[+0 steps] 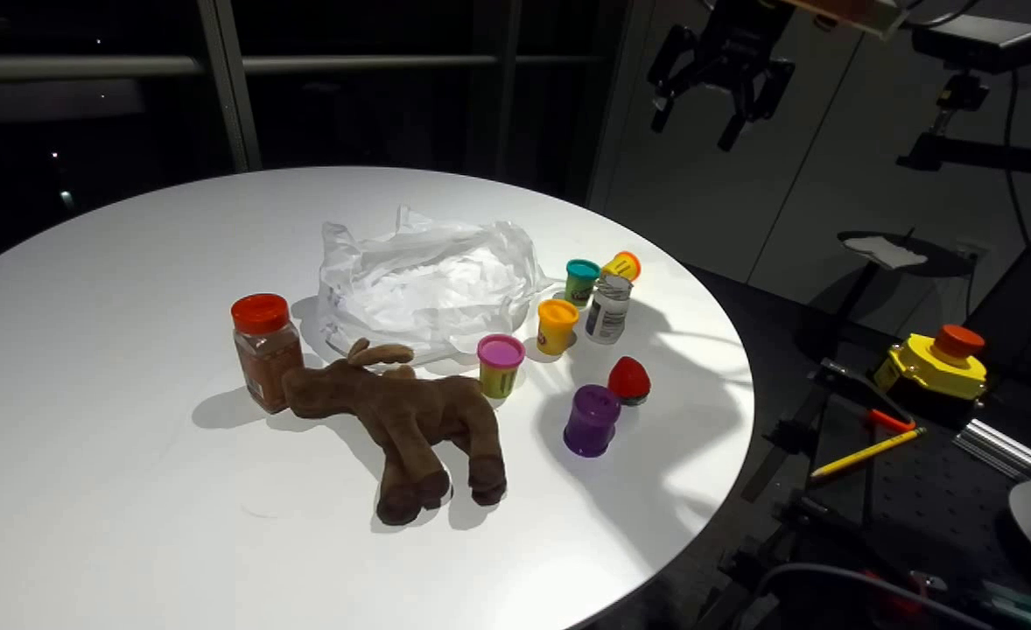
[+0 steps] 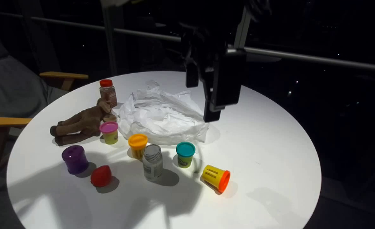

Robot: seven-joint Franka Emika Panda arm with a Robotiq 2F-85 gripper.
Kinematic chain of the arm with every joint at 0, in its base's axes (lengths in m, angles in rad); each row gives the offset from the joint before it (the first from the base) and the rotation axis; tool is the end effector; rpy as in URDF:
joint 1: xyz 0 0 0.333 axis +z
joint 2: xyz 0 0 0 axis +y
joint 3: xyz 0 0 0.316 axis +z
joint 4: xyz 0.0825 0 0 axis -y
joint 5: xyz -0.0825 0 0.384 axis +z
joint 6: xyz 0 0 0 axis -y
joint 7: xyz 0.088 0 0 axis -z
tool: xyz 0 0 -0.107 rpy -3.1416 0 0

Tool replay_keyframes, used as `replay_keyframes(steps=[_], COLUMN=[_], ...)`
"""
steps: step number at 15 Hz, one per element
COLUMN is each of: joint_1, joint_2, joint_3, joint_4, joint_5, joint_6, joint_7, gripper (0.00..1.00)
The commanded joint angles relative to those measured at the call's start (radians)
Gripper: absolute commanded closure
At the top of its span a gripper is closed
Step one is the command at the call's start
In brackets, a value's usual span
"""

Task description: Put all the objects on the table into the white plastic bag

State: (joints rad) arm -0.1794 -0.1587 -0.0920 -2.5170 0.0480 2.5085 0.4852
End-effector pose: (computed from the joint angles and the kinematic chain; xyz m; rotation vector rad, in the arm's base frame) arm 0.4470 -0.1245 0.3512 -2.8338 1.1866 -0.2208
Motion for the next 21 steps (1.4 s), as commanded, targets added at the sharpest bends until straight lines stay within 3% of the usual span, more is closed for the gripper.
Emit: replay_keyframes(steps=[1, 8, 9, 21], joint_1=[0.001, 0.014, 0.015, 0.018], joint_2=[0.064, 0.182, 0.165, 0.199], joint_3=[-0.010, -0.026, -0.028, -0.029], joint_4=[-0.011, 0.020, -0.009, 0.009], joint_5=[0.053, 0.169, 0.132, 0.152], joint_6=[0.033, -0.037, -0.002, 0.000], joint_7=[0.026, -0.001, 0.011, 0.004], gripper=[0.00, 0.00, 0.00, 0.00])
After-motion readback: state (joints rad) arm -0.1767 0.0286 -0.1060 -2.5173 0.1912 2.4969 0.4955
